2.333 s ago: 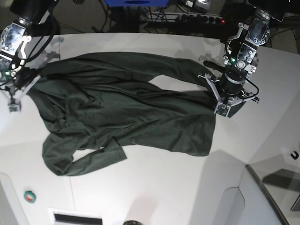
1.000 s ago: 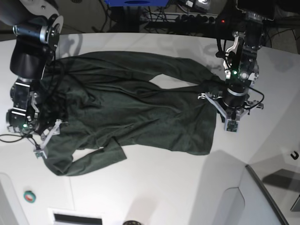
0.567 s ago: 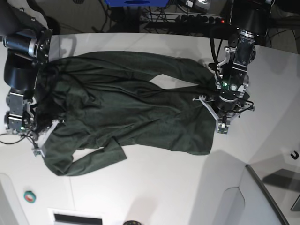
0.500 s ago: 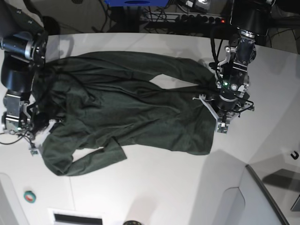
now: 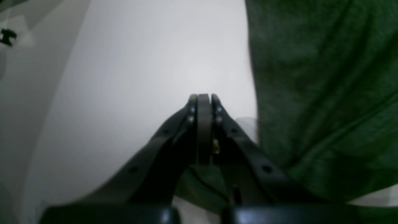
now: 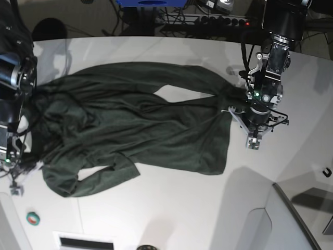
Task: Layout the t-shirt on the table in an organized manner, then fold the t-shirt properly
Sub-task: 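Drag the held shirt edges apart with both grippers, away from each other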
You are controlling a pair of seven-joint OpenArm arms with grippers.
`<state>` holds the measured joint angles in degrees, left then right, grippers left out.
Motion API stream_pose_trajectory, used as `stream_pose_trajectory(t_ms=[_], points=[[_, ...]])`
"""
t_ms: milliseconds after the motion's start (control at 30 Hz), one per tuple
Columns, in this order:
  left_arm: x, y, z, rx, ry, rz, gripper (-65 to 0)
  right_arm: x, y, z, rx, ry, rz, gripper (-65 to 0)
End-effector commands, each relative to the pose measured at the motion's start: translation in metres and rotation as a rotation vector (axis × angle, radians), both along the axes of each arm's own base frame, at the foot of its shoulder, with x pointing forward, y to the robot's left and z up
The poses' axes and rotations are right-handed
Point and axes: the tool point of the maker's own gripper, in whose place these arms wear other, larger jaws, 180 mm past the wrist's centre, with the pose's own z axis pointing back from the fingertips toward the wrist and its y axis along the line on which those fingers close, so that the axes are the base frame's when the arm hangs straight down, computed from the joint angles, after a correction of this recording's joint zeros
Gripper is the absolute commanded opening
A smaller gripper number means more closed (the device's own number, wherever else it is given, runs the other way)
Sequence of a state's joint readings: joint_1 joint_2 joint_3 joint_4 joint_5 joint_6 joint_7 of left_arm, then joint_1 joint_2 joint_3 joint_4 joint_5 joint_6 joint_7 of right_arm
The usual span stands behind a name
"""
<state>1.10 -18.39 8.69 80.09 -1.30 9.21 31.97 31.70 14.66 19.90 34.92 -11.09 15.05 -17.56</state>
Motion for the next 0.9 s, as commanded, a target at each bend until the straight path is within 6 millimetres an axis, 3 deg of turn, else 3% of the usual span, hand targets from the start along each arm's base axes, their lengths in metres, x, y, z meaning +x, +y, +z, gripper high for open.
stream_pose_trajectory(t_ms=[0, 100, 200, 267, 400, 500, 533, 600, 667, 767, 867], points=[[0.011, 0.006, 0.015, 0.021, -0.054, 0.001, -65.0, 0.017, -0.029, 0.031, -0.058, -0.099, -0.073, -64.2], [0.011, 0.005, 0.015, 0.019, -0.055, 0.001, -65.0, 0.021, -0.048, 0.041, -0.132, -0.191, -0.169, -60.3], [0.018, 0.002, 0.018, 0.007, -0.065, 0.002, -65.0, 0.015, -0.052, 0.034, -0.131, -0.140, -0.205, -37.1], [0.018, 0.000, 0.018, 0.001, -0.066, 0.003, -65.0, 0.006, -0.051, 0.027, -0.111, -0.064, -0.223, -25.8], [0.014, -0.004, 0.015, -0.008, -0.061, 0.003, -65.0, -0.017, -0.062, 0.045, -0.149, -0.078, -0.226, -27.3], [-0.003, -0.003, 0.002, -0.007, -0.022, 0.002, -65.0, -0.050, -0.049, 0.060, -0.122, -0.165, -0.146, -27.6], [-0.009, -0.003, -0.001, -0.008, -0.011, 0.000, -59.9, -0.063, -0.043, 0.063, -0.111, -0.167, -0.125, -27.6], [-0.021, -0.008, -0.006, -0.013, 0.005, -0.010, -52.7, -0.089, -0.032, 0.057, -0.085, -0.114, -0.112, -27.6], [-0.033, -0.018, -0.006, -0.025, 0.008, -0.035, -48.4, -0.112, -0.014, 0.039, 0.009, -0.051, -0.134, -27.6], [-0.048, -0.042, -0.009, -0.053, 0.018, -0.075, -47.7, -0.139, -0.008, 0.017, 0.161, -0.020, -0.233, -27.6], [-0.058, -0.051, -0.025, -0.055, 0.067, -0.097, -47.7, -0.151, 0.001, -0.010, 0.259, 0.018, -0.298, -27.6]])
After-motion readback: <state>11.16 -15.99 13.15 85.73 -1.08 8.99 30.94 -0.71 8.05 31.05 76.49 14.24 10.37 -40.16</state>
